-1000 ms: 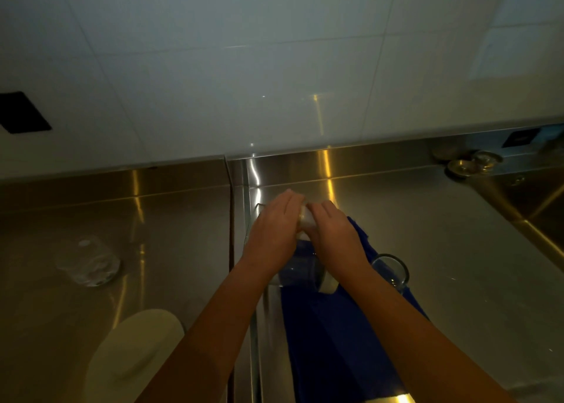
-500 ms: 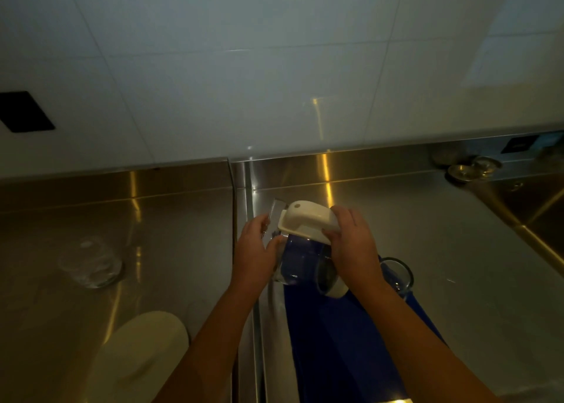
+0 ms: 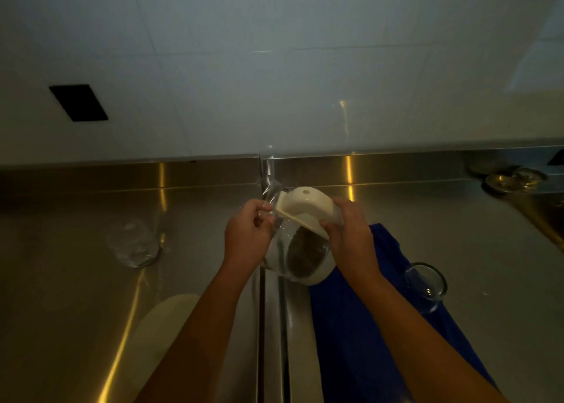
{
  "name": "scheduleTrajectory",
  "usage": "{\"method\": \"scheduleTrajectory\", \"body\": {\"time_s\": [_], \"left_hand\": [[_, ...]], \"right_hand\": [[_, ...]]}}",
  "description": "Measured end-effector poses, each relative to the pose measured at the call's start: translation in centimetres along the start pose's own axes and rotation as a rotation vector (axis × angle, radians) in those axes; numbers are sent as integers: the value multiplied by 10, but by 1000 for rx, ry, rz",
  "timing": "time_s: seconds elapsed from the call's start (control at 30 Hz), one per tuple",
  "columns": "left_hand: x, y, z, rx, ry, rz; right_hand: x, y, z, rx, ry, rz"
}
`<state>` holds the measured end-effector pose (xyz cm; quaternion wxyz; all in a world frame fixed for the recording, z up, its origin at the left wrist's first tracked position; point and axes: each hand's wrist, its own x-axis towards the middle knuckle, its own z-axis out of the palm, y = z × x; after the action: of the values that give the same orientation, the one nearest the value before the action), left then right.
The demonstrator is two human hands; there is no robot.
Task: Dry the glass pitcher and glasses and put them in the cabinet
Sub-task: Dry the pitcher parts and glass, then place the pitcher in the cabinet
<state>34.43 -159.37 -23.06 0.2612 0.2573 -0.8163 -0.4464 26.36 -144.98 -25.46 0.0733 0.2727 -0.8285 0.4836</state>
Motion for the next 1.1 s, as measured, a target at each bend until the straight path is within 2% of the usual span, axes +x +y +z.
{"method": "scheduleTrajectory", "body": {"time_s": [0.3, 0.5, 0.8, 1.1], "left_hand": [[2, -1, -31, 306, 111, 115], [4, -14, -47, 512, 89, 155], [15, -40, -60, 658, 23, 164], [23, -60, -69, 728, -4, 203]], "right_hand": [[4, -22, 41, 148, -86, -6], [3, -33, 69, 235, -163, 52], [-2, -36, 106, 402, -214, 196], [-6, -35, 134, 421, -208, 239]]}}
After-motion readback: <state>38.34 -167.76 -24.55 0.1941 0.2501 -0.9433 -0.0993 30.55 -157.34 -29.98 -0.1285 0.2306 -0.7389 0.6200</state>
